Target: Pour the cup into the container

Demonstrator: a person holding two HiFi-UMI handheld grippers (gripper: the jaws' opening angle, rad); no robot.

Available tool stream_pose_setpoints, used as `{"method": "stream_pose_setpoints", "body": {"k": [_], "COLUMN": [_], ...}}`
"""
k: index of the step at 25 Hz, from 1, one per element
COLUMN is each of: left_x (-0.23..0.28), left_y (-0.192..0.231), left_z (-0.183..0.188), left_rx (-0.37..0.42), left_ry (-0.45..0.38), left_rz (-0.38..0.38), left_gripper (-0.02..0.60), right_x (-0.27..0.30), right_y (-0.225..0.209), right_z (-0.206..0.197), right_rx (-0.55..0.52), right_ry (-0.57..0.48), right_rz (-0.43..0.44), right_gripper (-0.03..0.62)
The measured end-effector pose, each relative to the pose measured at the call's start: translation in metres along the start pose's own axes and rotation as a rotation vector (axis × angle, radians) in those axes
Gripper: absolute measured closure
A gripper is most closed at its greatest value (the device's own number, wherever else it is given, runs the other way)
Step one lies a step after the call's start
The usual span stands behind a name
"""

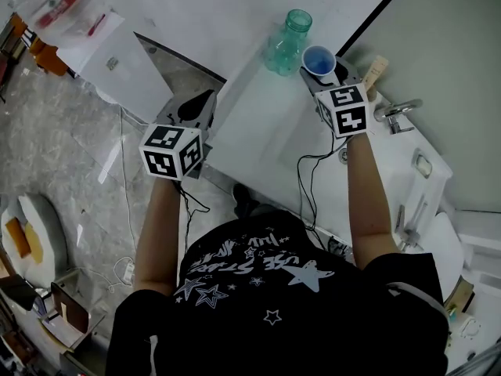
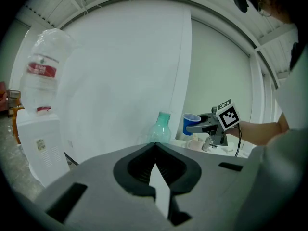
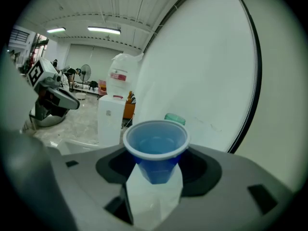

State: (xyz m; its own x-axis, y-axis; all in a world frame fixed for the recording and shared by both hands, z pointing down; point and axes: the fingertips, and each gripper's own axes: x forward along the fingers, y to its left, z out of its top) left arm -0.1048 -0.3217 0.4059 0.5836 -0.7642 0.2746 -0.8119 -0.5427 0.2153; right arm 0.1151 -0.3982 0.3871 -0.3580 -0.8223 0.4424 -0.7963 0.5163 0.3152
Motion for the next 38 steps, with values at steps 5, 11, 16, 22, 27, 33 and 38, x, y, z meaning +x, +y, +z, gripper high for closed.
{"method": "stream_pose_setpoints", "body": {"k": [5,11,16,22,27,33,38], "left_x": [-0.009,-0.019,-0.024,-0.030,-0.030,-0.032,-0.038], "left_y": [-0.002,-0.001,0.006,0.019,0.023,0.027,0.033], "left_z": [-0.015,-0.037,-0.050,-0.064,-0.076,-0.085,-0.092], "left_rx": [-0.016,-0.037,-0.050,-0.065,-0.087,-0.103,-0.113], "left_ry": [0.014,0.039,0.059,0.079,0.095,0.110,0.125], "left_rz": [0.006,0.027,0.047,0.081,0.094,0.115,0.136], "left_gripper": [0.572,0.571,0.572,0.572,0.572,0.572,0.572], "right_x": [-0.001,0.007,0.024,0.042,0.050,0.062,0.070], "right_y": [0.037,0.084,0.120,0.160,0.190,0.215,0.237], "right_z": [-0.007,-0.016,-0.023,-0.038,-0.046,-0.059,-0.064], "right_rx": [0.047,0.083,0.086,0.067,0.079,0.076,0.074], "right_ry": [-0.051,-0.087,-0.099,-0.089,-0.086,-0.084,-0.074], "right_rz": [0.074,0.164,0.227,0.306,0.386,0.454,0.504], "right_gripper": [0.324,0.322,0.321,0.321,0.319,0.319,0.318]}}
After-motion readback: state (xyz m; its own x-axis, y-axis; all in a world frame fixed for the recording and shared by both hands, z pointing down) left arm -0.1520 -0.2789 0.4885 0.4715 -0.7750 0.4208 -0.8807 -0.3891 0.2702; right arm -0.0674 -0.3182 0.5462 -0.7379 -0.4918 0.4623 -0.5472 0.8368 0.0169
